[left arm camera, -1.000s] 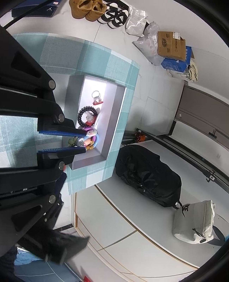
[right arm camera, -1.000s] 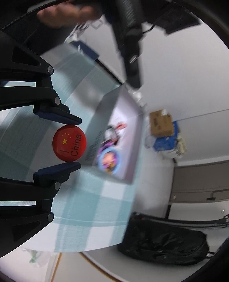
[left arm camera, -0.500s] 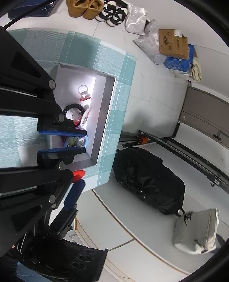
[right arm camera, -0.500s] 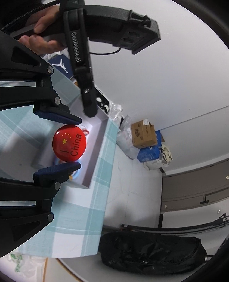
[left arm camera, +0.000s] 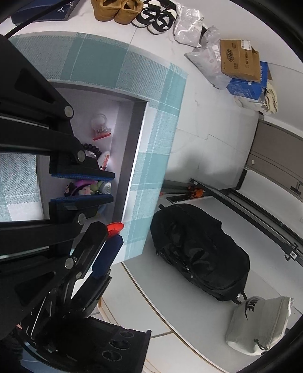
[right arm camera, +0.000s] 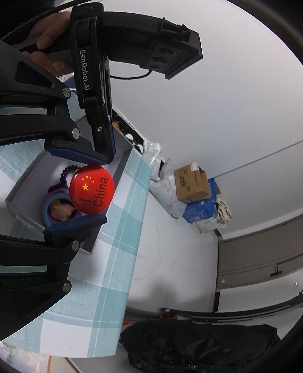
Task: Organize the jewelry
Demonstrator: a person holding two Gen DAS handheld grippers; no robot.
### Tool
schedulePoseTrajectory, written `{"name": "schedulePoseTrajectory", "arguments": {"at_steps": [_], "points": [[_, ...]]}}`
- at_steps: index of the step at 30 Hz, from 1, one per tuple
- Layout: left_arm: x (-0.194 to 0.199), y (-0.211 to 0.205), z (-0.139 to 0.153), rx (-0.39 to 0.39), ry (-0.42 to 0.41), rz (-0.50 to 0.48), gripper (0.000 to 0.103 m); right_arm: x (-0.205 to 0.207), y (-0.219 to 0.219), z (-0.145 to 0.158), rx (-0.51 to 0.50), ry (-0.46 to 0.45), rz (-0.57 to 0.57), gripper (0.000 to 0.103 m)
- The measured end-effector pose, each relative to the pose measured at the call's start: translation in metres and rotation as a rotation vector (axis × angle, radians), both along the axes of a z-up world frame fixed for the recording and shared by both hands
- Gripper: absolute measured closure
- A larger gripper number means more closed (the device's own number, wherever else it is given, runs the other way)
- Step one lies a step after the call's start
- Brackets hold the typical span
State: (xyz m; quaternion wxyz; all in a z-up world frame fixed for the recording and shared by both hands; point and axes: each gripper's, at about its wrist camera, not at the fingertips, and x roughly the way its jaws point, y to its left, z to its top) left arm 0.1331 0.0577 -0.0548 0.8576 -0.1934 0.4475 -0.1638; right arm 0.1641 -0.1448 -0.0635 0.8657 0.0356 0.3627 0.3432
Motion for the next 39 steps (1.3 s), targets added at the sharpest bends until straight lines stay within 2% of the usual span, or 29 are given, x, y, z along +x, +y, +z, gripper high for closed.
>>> {"name": "schedulePoseTrajectory", "arguments": {"at_steps": [4,14,17,19,21,23,26,32,36,39], "points": [[0.004,-0.001,-0.003,0.002,0.014,-0.001,0.096,0.002,0.001,-0.002,-0.001,0.017,0.007,0.061],[0.010,0.004,-0.012,-0.059,0.031,0.028,0.096,0.010,-0.011,-0.014,-0.004,0.064,-0.043,0.061],[0.011,0.004,-0.011,-0.083,0.027,0.017,0.095,0.009,-0.013,-0.012,0.000,0.049,-0.053,0.059],[0.010,0.004,-0.007,-0.086,0.015,0.021,0.087,0.007,-0.010,-0.010,-0.025,0.035,-0.058,0.044],[0.006,0.006,-0.002,-0.095,-0.016,0.029,0.060,0.003,-0.011,-0.007,-0.006,0.009,-0.044,0.042],[0.003,0.009,0.001,-0.115,-0.041,0.045,0.047,0.000,-0.013,-0.003,0.004,-0.016,-0.044,0.040],[0.003,0.013,0.001,-0.127,-0.037,0.065,0.046,-0.006,-0.016,0.004,0.013,-0.060,-0.056,0.038],[-0.001,0.018,0.003,-0.140,-0.030,0.104,0.046,-0.011,-0.019,0.013,0.025,-0.094,-0.073,0.035],[-0.009,0.016,0.012,-0.086,-0.063,0.125,0.045,-0.020,-0.019,0.018,0.035,-0.119,-0.083,0.033],[-0.015,0.013,0.018,-0.012,-0.083,0.139,0.041,-0.029,-0.020,0.022,0.040,-0.141,-0.095,0.028]]}}
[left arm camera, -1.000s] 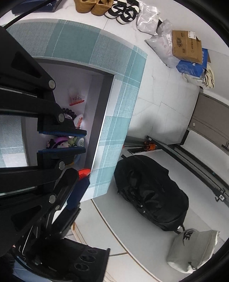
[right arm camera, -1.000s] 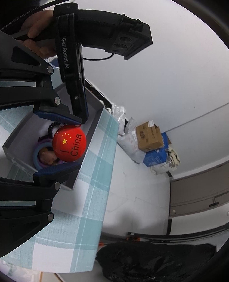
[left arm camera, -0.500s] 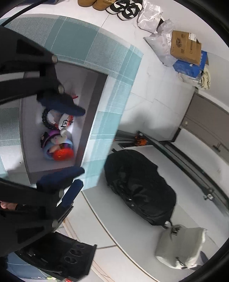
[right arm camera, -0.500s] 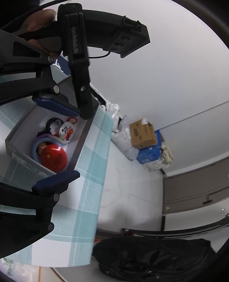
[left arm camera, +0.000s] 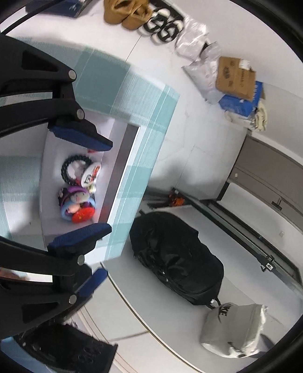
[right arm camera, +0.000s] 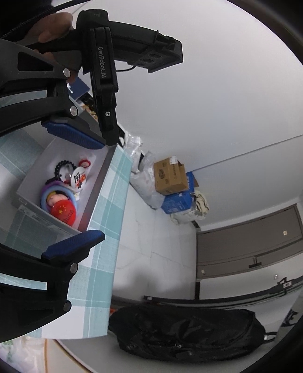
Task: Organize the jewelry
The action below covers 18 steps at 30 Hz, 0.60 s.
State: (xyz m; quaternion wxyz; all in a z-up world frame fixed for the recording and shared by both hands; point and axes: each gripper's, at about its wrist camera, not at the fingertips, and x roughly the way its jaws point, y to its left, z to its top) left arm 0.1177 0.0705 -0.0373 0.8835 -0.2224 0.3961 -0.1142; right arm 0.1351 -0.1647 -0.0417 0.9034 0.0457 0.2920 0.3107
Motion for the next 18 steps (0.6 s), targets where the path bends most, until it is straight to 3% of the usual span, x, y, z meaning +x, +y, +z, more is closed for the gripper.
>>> {"name": "schedulePoseTrajectory", "arguments": {"at_steps": [6,12,15,18], "points": [[-0.023,-0.016,0.013,0.192,-0.092,0.015,0.039,-0.017,-0.007,0.006,0.047,0.021,-0.049,0.020],[-0.052,-0.032,0.026,0.341,-0.211,0.037,0.037,-0.041,-0.019,0.023,0.091,-0.046,-0.070,0.013],[-0.062,-0.038,0.031,0.376,-0.245,0.048,0.024,-0.058,-0.024,0.028,0.114,-0.078,-0.083,0.006],[-0.070,-0.039,0.032,0.387,-0.253,0.075,0.023,-0.074,-0.028,0.030,0.119,-0.115,-0.095,0.004]]}}
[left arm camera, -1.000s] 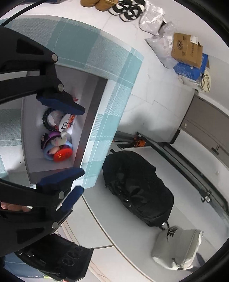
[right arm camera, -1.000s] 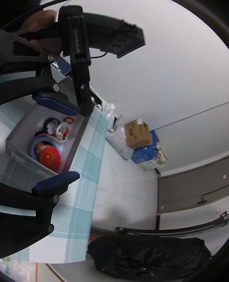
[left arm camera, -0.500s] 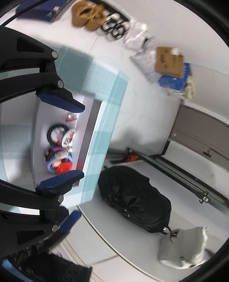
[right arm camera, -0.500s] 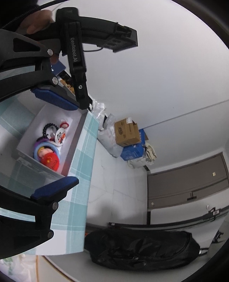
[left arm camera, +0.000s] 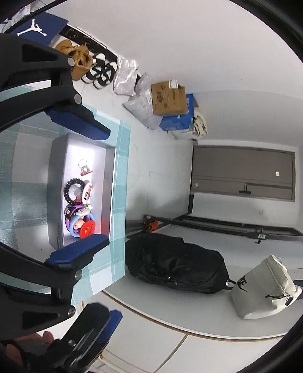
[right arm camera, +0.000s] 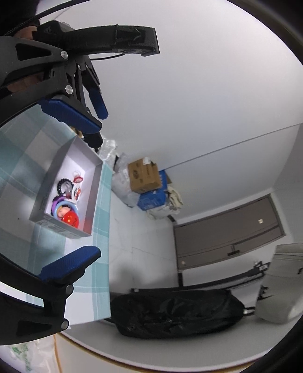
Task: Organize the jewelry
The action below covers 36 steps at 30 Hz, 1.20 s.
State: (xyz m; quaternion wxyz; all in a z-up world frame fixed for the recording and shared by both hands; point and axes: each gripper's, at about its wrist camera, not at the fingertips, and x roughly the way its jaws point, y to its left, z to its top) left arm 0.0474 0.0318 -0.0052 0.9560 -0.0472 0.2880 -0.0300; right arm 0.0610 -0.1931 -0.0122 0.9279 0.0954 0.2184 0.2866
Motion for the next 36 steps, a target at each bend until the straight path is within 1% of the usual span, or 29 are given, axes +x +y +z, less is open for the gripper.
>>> {"name": "schedulePoseTrajectory", "arguments": {"at_steps": [2,9,11,14,22,32,36], "points": [[-0.002,-0.001,-0.001,-0.016,0.011,-0.011,0.023,-0.005,-0.001,0.001,-0.005,-0.014,-0.006,0.004],[-0.016,-0.010,0.000,-0.011,0.023,-0.007,0.023,-0.019,-0.002,-0.001,-0.023,-0.039,-0.012,0.004],[-0.022,-0.010,0.000,-0.009,0.027,0.002,0.023,-0.023,-0.003,-0.003,-0.030,-0.049,-0.022,0.004],[-0.025,-0.004,0.000,-0.034,0.036,0.028,0.023,-0.026,-0.005,-0.005,-0.036,-0.046,-0.026,0.004],[-0.032,0.005,0.005,-0.047,0.006,0.093,0.023,-0.035,-0.011,-0.008,-0.044,-0.050,-0.050,0.004],[-0.033,0.005,0.007,-0.052,-0.009,0.087,0.023,-0.033,-0.008,-0.013,-0.073,-0.045,-0.064,0.004],[-0.033,0.007,0.007,-0.065,-0.009,0.080,0.023,-0.032,-0.008,-0.014,-0.080,-0.040,-0.064,0.004]]}}
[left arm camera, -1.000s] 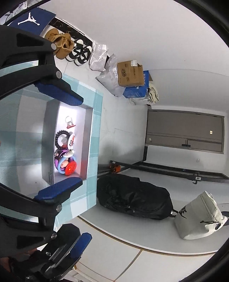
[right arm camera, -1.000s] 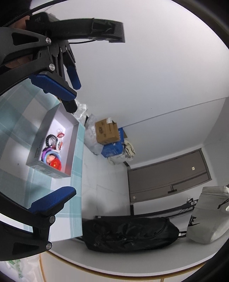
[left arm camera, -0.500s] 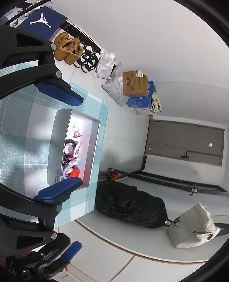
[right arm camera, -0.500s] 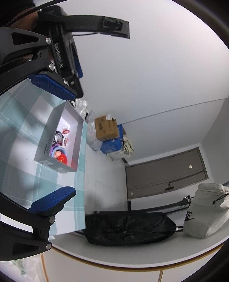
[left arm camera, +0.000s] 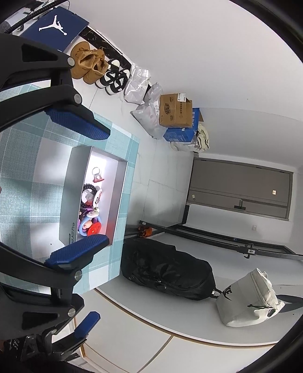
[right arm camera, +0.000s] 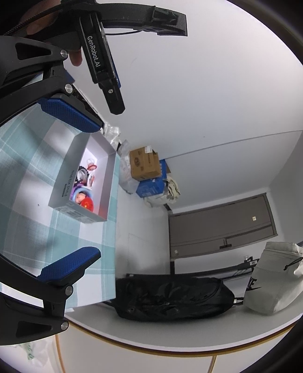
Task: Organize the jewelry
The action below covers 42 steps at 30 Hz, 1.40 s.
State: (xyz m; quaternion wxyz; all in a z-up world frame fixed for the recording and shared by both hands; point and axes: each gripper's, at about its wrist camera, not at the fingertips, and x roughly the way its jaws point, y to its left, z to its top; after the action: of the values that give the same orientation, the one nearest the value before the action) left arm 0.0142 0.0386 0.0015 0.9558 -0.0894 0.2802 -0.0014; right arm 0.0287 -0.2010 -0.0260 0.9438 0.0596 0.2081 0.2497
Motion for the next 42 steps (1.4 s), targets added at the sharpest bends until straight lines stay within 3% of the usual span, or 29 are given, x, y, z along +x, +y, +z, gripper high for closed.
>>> {"name": "schedulePoseTrajectory", "arguments": {"at_steps": [23,42], "points": [[0.0054,0.0022,-0.0016,-0.050,0.046,-0.030,0.023,0.0032,-0.0019,-0.0023,-0.001,0.018,0.004,0.004],[0.0015,0.0022,0.0018,-0.050,0.025,-0.028,0.023,0.0037,0.0012,-0.0049,-0.017,0.029,0.010,0.004]]}}
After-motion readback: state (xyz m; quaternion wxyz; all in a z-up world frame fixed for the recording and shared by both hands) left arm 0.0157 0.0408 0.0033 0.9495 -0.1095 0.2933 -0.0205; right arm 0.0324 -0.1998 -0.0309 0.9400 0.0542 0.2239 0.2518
